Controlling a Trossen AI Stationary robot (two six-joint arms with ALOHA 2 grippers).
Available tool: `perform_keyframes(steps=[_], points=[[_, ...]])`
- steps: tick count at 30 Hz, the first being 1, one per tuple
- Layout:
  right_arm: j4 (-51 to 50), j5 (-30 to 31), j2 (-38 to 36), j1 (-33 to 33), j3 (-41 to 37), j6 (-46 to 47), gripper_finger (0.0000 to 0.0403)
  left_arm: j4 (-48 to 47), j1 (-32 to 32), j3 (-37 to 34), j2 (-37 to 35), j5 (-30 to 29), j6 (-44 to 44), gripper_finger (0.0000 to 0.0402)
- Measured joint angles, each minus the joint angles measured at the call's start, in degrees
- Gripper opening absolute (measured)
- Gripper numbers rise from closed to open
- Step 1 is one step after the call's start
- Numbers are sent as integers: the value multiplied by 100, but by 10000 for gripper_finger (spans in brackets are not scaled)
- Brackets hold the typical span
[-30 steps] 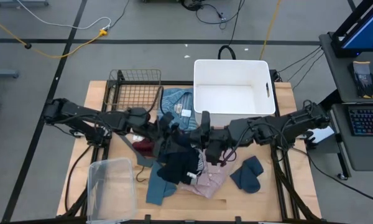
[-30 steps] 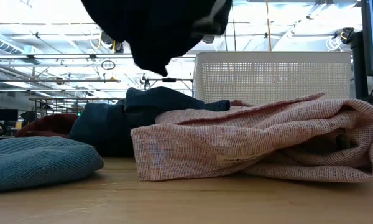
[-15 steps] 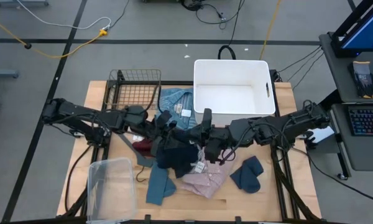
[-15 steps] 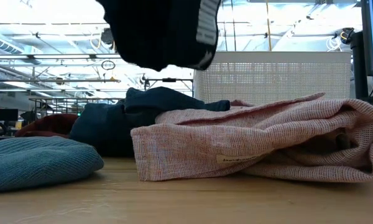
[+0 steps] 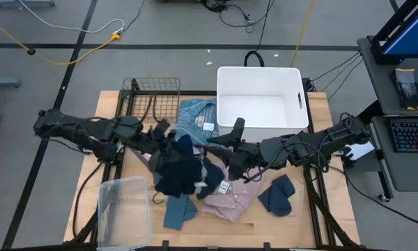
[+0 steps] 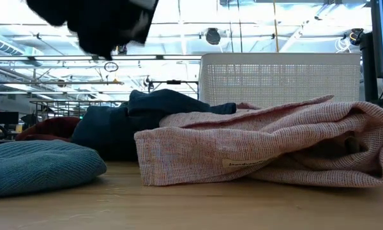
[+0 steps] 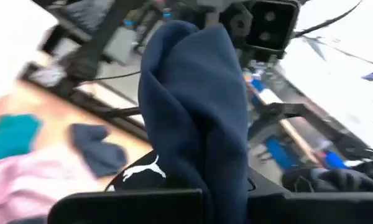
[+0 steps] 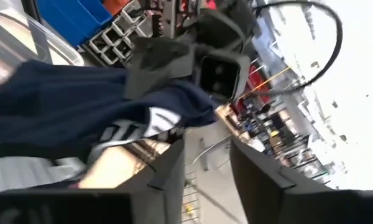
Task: Pick & Place Cloths
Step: Put the blue underwear into the gold wire basket
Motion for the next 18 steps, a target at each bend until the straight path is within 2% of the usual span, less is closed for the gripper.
perform_keyframes(steps=[4,8,12,18], points=[[-321,98,0,0,0,604,175,-599,-17,0,-485,-661,150,1],[-814,723,0,0,0,1213,203,-836,-17,0,-955,-1475,499,1],[-1488,1195,0,-4,0,1912,216,-822,-13,0,-1392,-2899,938,1],[-2402,1160,4,0,0,2857,211,-777,27,2,-1717,-4849,2048,0]])
